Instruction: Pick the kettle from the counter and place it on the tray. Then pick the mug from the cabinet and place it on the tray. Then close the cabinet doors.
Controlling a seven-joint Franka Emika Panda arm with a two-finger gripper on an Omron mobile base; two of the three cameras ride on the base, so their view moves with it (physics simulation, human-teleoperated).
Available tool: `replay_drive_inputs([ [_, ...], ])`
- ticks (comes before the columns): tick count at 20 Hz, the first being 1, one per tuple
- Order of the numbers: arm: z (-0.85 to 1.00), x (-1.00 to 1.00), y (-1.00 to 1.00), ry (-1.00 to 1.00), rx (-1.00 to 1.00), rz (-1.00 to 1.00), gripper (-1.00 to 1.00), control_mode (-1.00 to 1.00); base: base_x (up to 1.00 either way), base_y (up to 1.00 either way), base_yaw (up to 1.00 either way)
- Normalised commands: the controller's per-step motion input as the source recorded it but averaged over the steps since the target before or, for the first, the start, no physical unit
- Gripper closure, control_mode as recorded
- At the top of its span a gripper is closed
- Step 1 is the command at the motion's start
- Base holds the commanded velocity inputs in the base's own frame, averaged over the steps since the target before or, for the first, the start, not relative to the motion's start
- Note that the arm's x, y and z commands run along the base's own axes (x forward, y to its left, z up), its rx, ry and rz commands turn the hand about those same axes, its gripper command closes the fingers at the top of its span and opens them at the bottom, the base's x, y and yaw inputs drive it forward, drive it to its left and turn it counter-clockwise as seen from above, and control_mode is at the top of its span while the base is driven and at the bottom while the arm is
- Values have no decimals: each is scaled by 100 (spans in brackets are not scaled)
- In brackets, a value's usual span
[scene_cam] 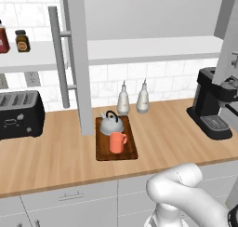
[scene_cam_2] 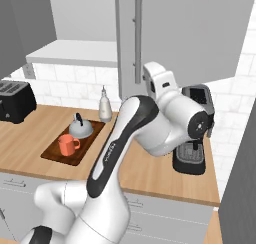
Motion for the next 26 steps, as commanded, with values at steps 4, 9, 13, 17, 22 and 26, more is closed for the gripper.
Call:
replay_drive_inputs([
  [4, 0, 74, 20, 0, -2, -10, -100, -100, 0, 0, 0],
  [9, 0, 72, 17, 0, -1, -9, -100, -100, 0, 0, 0],
  [13, 0, 70, 19, 0, -1, -10, -100, -100, 0, 0, 0],
  [17, 0, 70, 16, 0, -1, -11, -100, -100, 0, 0, 0],
  [22, 0, 67, 11, 0, 0, -12, -100, -100, 0, 0, 0],
  [26, 0, 61, 3, 0, 0, -12, -100, -100, 0, 0, 0],
])
